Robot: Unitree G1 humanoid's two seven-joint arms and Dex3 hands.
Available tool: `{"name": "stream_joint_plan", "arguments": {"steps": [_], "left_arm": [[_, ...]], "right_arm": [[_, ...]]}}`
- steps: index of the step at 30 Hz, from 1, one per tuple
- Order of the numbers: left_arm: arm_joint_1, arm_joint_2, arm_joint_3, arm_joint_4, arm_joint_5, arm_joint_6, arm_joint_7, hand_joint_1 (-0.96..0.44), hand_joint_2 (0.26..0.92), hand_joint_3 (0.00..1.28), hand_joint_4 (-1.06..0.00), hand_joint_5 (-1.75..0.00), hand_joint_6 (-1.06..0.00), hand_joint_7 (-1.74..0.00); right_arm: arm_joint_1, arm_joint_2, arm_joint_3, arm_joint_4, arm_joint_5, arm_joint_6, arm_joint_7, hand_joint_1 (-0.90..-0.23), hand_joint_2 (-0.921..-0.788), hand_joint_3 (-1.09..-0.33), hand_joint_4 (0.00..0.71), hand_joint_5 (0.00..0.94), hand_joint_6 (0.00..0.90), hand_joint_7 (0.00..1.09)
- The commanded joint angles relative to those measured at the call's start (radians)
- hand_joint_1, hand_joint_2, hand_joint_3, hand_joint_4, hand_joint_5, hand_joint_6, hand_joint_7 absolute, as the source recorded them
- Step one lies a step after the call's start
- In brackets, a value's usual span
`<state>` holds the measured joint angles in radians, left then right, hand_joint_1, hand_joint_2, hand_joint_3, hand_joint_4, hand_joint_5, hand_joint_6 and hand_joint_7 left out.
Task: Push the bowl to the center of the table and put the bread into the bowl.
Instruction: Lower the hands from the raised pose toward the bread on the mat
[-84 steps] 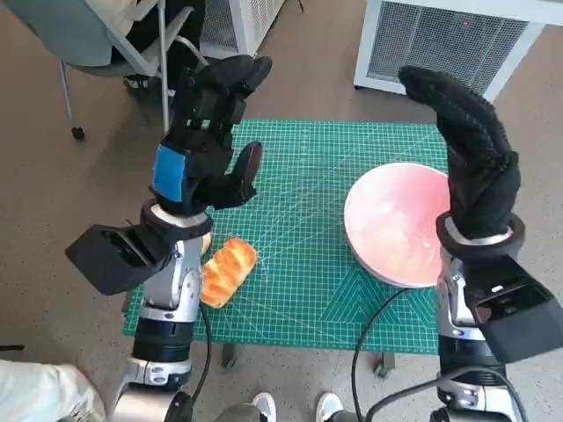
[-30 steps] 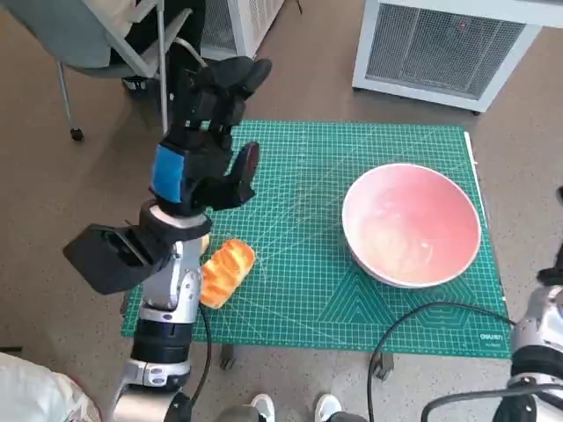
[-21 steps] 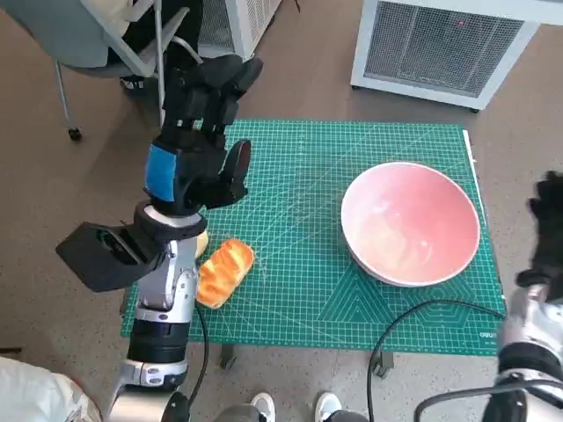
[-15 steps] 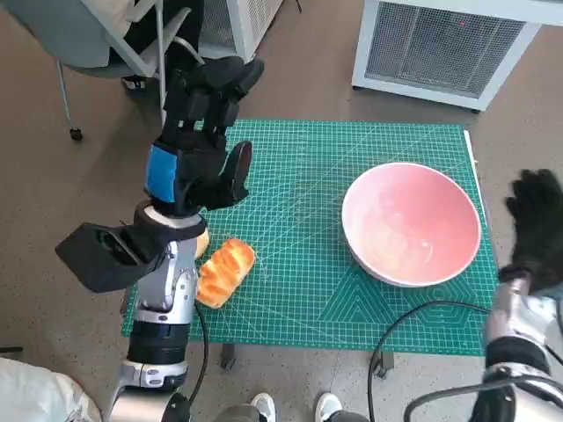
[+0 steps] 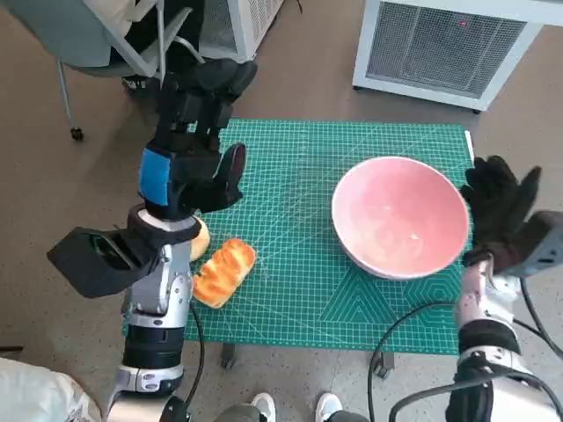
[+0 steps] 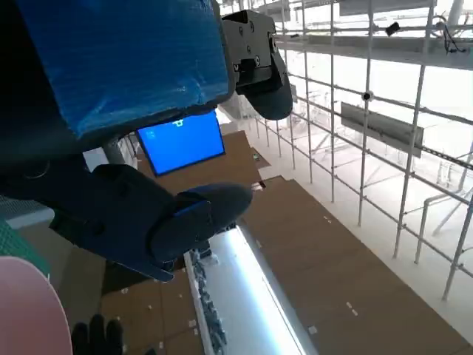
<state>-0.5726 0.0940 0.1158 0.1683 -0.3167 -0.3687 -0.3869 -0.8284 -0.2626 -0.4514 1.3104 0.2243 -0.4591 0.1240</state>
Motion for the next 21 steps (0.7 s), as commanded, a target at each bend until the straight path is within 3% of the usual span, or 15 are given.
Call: {"name": "stream_joint_plan", "arguments": {"steps": [1,11,21], "left_arm": [[0.026,0.016,0.006,-0.040,0.005,0.016,0.009,-0.30,0.683,0.84,0.00,-0.59,0.00,-0.97],[0.053,0.035,0.019,-0.078,0.002,0.030,0.021,-0.32,0.686,0.81,0.00,-0.62,0.00,-0.99],[0.078,0.044,0.033,-0.100,-0.004,0.034,0.028,-0.32,0.693,0.80,0.00,-0.62,0.00,-1.00]], "right_arm": [[-0.010,0.037,-0.007,0.023,0.006,0.044,0.018,-0.494,-0.921,-0.755,0.250,0.009,0.151,0.34],[-0.036,0.075,0.007,0.027,-0.013,0.069,0.006,-0.489,-0.921,-0.755,0.208,0.000,0.129,0.35],[-0.060,0.109,0.000,0.030,-0.007,0.098,0.002,-0.500,-0.921,-0.763,0.228,0.011,0.130,0.37]]}}
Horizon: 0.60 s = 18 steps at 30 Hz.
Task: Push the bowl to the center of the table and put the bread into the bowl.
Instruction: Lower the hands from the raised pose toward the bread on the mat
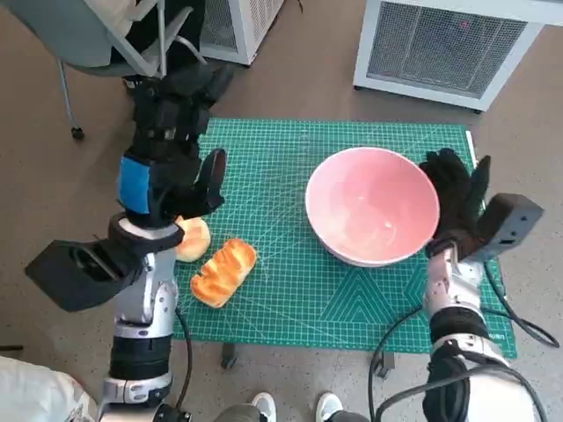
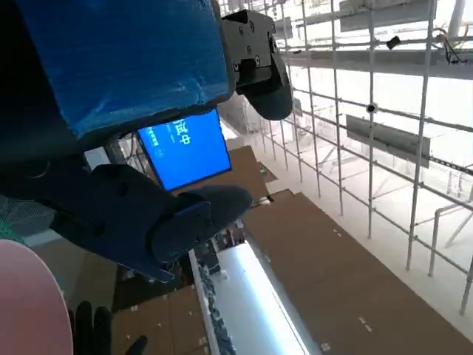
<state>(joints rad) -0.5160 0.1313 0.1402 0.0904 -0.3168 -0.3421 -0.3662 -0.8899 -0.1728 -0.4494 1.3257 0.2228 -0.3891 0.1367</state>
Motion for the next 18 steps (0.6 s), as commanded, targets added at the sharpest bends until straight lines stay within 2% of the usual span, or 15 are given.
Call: {"name": "stream_joint_plan", "arguments": {"steps": [1,7,13,18], "left_arm": [[0.022,0.007,0.009,-0.024,-0.004,0.008,0.008,-0.32,0.694,0.79,0.00,-0.62,0.00,-1.00],[0.041,0.011,0.015,-0.049,0.007,0.019,0.034,-0.31,0.705,0.78,0.00,-0.63,0.00,-0.99],[0.052,0.009,0.011,-0.059,0.015,0.026,0.050,-0.31,0.716,0.77,0.00,-0.63,0.00,-0.98],[0.060,0.011,0.010,-0.060,0.017,0.030,0.057,-0.30,0.727,0.76,0.00,-0.62,0.00,-0.97]], "right_arm": [[0.000,0.021,-0.003,0.015,-0.006,0.030,-0.011,-0.501,-0.921,-0.763,0.228,0.011,0.130,0.37],[-0.037,0.066,-0.017,0.019,0.011,0.072,-0.018,-0.503,-0.921,-0.756,0.218,0.004,0.134,0.38],[-0.054,0.084,-0.020,0.019,0.006,0.088,-0.027,-0.502,-0.921,-0.746,0.201,0.001,0.130,0.39],[-0.069,0.082,-0.014,0.017,-0.005,0.095,-0.045,-0.502,-0.921,-0.745,0.189,0.002,0.123,0.40]]}}
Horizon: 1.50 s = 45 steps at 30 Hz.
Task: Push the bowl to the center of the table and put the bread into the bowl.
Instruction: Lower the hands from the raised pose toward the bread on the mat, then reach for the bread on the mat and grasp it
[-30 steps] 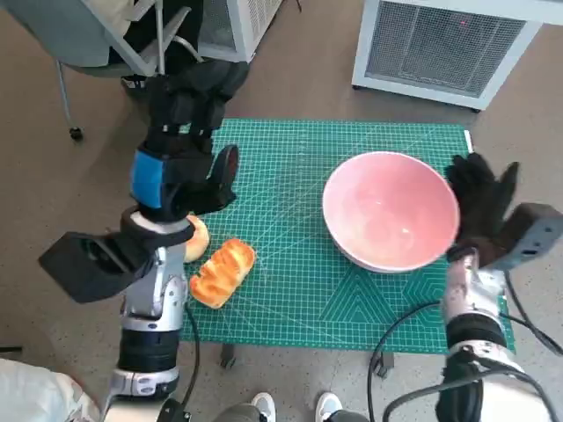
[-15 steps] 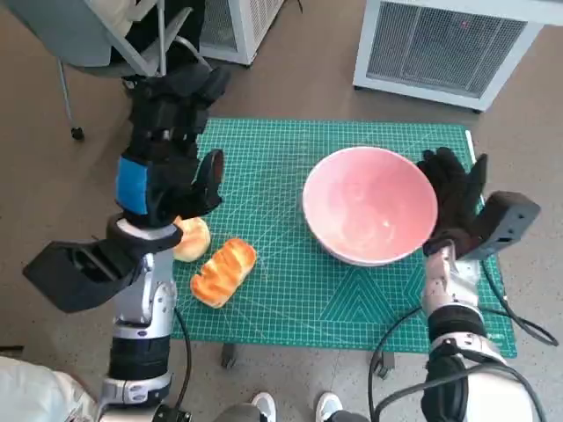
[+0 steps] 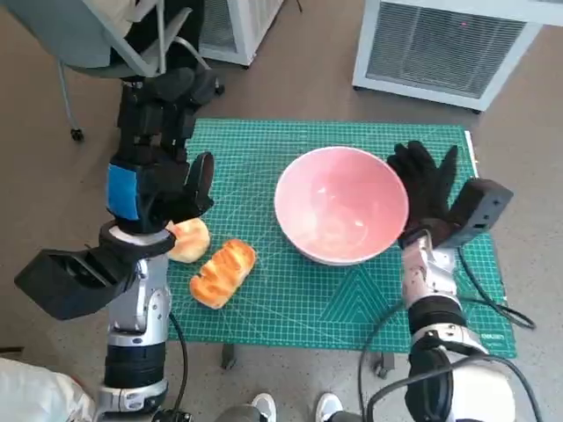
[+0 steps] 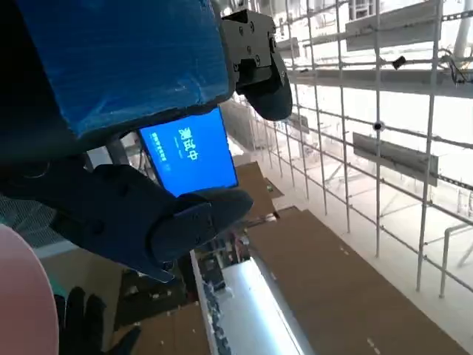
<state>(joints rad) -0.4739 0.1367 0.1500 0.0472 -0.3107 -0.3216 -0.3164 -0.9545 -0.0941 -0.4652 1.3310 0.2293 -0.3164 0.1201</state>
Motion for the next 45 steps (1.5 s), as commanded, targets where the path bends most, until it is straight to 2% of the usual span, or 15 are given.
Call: {"name": "stream_joint_plan", "arguments": {"steps": [1,7,12,16,18,23,26,29,32,37,40,45], "left_arm": [[0.020,0.007,0.000,-0.019,0.012,0.011,0.009,-0.30,0.728,0.76,0.00,-0.61,0.00,-0.97],[0.046,0.027,-0.001,-0.044,0.029,0.039,0.022,-0.30,0.739,0.75,0.00,-0.63,0.00,-0.98],[0.094,0.102,-0.008,-0.120,0.100,0.133,0.028,-0.30,0.751,0.71,0.00,-0.55,0.00,-0.88],[0.150,0.197,-0.017,-0.230,0.189,0.270,0.022,-0.32,0.834,0.53,-0.07,-0.32,0.00,-0.70],[0.169,0.224,-0.019,-0.272,0.213,0.324,0.020,-0.32,0.876,0.43,-0.12,-0.22,0.00,-0.63],[0.239,0.356,-0.024,-0.439,0.284,0.550,-0.032,-0.36,0.915,0.33,-0.19,-0.06,-0.05,-0.48],[0.277,0.417,-0.025,-0.516,0.316,0.641,-0.063,-0.38,0.919,0.31,-0.22,-0.03,-0.09,-0.39],[0.314,0.462,-0.027,-0.578,0.347,0.699,-0.084,-0.39,0.920,0.30,-0.25,-0.01,-0.16,-0.30],[0.356,0.489,-0.032,-0.619,0.377,0.712,-0.098,-0.40,0.921,0.28,-0.28,-0.01,-0.19,-0.25],[0.381,0.503,-0.035,-0.641,0.394,0.716,-0.106,-0.40,0.921,0.27,-0.30,-0.01,-0.21,-0.22],[0.439,0.532,-0.061,-0.660,0.442,0.677,-0.121,-0.40,0.921,0.25,-0.31,-0.02,-0.22,-0.21],[0.467,0.542,-0.093,-0.670,0.487,0.666,-0.127,-0.38,0.921,0.23,-0.32,-0.02,-0.23,-0.19]], "right_arm": [[-0.007,0.001,0.004,0.012,-0.014,0.023,-0.031,-0.502,-0.921,-0.745,0.190,0.003,0.123,0.40],[-0.024,-0.029,0.034,0.005,-0.046,0.002,-0.048,-0.483,-0.921,-0.758,0.204,0.009,0.116,0.40],[-0.043,-0.052,0.092,-0.019,-0.112,-0.083,-0.072,-0.480,-0.921,-0.776,0.216,0.013,0.115,0.40],[-0.049,-0.069,0.145,-0.053,-0.162,-0.203,-0.055,-0.494,-0.921,-0.824,0.217,0.011,0.092,0.40],[-0.049,-0.074,0.160,-0.062,-0.170,-0.242,-0.045,-0.503,-0.921,-0.839,0.218,0.008,0.062,0.44],[-0.042,-0.077,0.196,-0.144,-0.172,-0.435,0.019,-0.530,-0.921,-0.819,0.224,0.006,0.015,0.53],[-0.025,-0.071,0.217,-0.212,-0.160,-0.531,0.059,-0.545,-0.921,-0.797,0.237,0.011,0.019,0.56],[-0.003,-0.061,0.236,-0.284,-0.139,-0.606,0.105,-0.556,-0.921,-0.775,0.266,0.024,0.045,0.59],[0.026,-0.056,0.261,-0.363,-0.123,-0.665,0.146,-0.563,-0.921,-0.761,0.284,0.031,0.061,0.61],[0.047,-0.057,0.280,-0.417,-0.113,-0.687,0.165,-0.563,-0.921,-0.751,0.292,0.033,0.070,0.62],[0.075,-0.067,0.307,-0.490,-0.123,-0.727,0.179,-0.564,-0.921,-0.748,0.293,0.032,0.072,0.63],[0.100,-0.062,0.327,-0.549,-0.113,-0.726,0.183,-0.566,-0.921,-0.742,0.294,0.030,0.064,0.63]]}}
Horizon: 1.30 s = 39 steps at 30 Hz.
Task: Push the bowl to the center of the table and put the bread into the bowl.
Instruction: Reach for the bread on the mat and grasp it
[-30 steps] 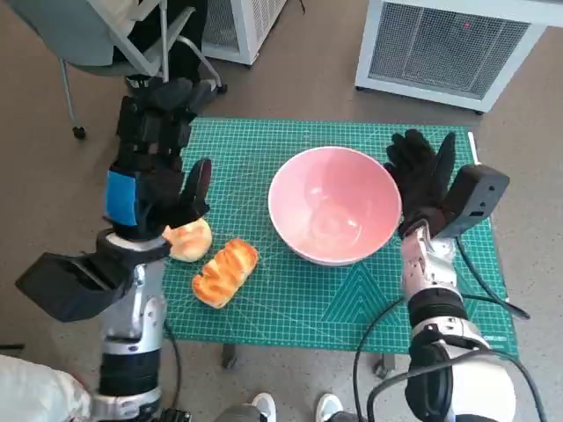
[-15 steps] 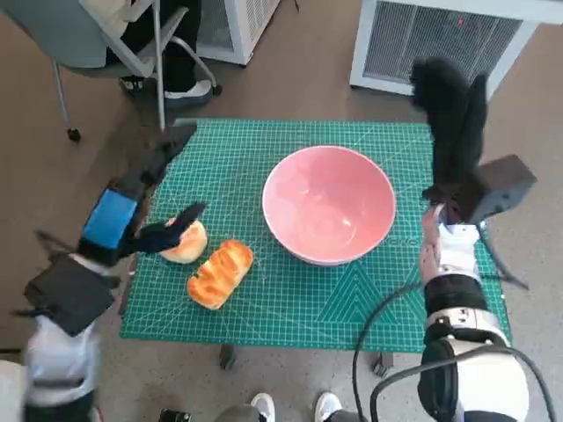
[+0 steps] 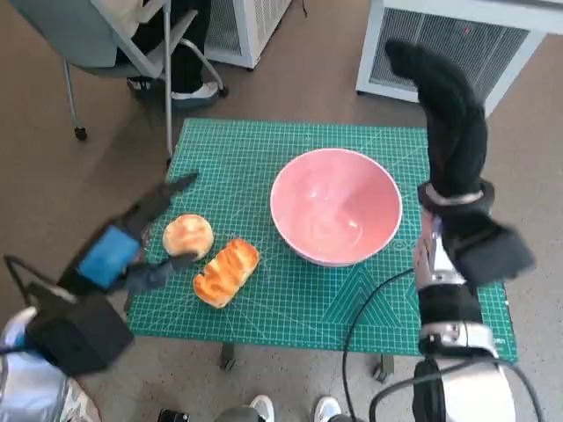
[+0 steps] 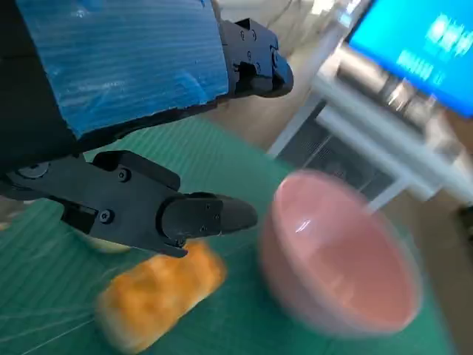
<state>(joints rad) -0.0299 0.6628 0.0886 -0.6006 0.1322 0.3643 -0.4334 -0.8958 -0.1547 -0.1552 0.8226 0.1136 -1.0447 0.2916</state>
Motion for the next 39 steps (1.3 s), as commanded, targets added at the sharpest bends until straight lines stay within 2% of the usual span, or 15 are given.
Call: {"name": "stream_joint_plan", "arguments": {"steps": [1,4,10,15,26,29,39], "left_arm": [[0.027,0.017,-0.042,-0.023,0.057,-0.019,-0.009,-0.37,0.921,0.23,-0.32,-0.01,-0.23,-0.19],[0.035,0.015,-0.065,-0.023,0.090,-0.019,-0.007,-0.37,0.921,0.22,-0.33,-0.01,-0.23,-0.18],[0.047,0.005,-0.144,-0.047,0.199,0.036,-0.004,-0.38,0.921,0.22,-0.33,-0.01,-0.24,-0.16],[0.054,-0.020,-0.209,-0.029,0.277,0.045,0.011,-0.40,0.921,0.21,-0.34,-0.01,-0.27,-0.11],[0.053,-0.091,-0.274,0.055,0.329,0.017,0.039,-0.40,0.921,0.21,-0.33,0.00,-0.27,-0.07],[0.040,-0.110,-0.299,0.087,0.349,0.034,0.042,-0.40,0.921,0.21,-0.32,0.00,-0.27,-0.07],[-0.015,-0.179,-0.369,0.263,0.409,0.029,0.086,-0.37,0.921,0.22,-0.31,0.00,-0.27,-0.04]], "right_arm": [[0.046,0.000,0.021,-0.050,0.002,0.001,0.009,-0.568,-0.921,-0.741,0.294,0.029,0.062,0.63],[0.053,0.003,0.028,-0.066,-0.001,-0.001,0.004,-0.570,-0.921,-0.738,0.294,0.027,0.058,0.64],[0.072,0.007,0.037,-0.093,-0.028,0.006,-0.026,-0.578,-0.921,-0.735,0.294,0.025,0.052,0.64],[0.082,0.010,0.045,-0.107,-0.034,0.017,-0.044,-0.585,-0.921,-0.735,0.295,0.023,0.047,0.65],[0.092,0.012,0.053,-0.128,-0.037,0.034,-0.063,-0.582,-0.921,-0.734,0.303,0.024,0.041,0.66],[0.094,0.013,0.055,-0.131,-0.028,0.040,-0.059,-0.581,-0.921,-0.734,0.304,0.024,0.040,0.66],[0.105,0.004,0.054,-0.145,-0.027,0.044,-0.061,-0.578,-0.921,-0.731,0.305,0.022,0.037,0.67]]}}
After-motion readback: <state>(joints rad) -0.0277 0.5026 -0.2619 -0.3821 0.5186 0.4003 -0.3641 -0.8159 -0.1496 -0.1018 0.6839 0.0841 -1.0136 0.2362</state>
